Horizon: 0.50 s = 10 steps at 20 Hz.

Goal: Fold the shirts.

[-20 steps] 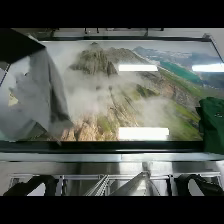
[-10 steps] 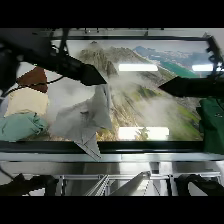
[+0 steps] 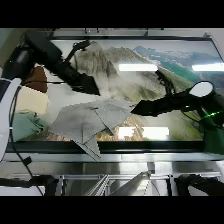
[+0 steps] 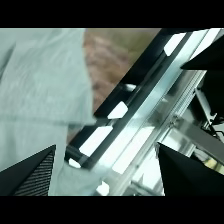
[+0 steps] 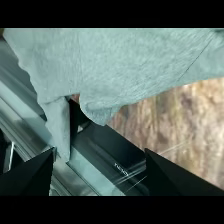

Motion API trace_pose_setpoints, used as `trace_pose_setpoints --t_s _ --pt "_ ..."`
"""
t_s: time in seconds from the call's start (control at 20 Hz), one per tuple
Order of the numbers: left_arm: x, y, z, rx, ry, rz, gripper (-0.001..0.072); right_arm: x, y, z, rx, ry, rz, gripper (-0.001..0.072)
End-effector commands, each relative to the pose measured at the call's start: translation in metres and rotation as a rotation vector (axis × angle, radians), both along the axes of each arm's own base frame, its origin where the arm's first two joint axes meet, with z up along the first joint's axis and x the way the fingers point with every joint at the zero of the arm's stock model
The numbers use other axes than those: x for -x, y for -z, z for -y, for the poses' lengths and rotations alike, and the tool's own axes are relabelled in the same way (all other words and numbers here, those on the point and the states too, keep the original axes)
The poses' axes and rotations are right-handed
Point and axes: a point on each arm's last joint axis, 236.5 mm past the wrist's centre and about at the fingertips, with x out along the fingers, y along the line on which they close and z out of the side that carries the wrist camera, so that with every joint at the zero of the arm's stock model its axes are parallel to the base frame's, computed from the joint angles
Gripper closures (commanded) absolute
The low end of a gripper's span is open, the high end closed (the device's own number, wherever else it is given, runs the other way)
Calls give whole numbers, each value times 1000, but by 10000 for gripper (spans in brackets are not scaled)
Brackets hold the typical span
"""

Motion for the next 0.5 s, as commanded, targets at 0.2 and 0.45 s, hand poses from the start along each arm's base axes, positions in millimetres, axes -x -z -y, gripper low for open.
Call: trace_pose_setpoints --t_s 0.2,0.45 --pt "36 99 -187 -122 -560 -258 -8 32 81 -61 69 -73 -163 90" --pt "50 133 -238 -106 -779 -326 -7 52 109 -93 86 -105 -192 92"
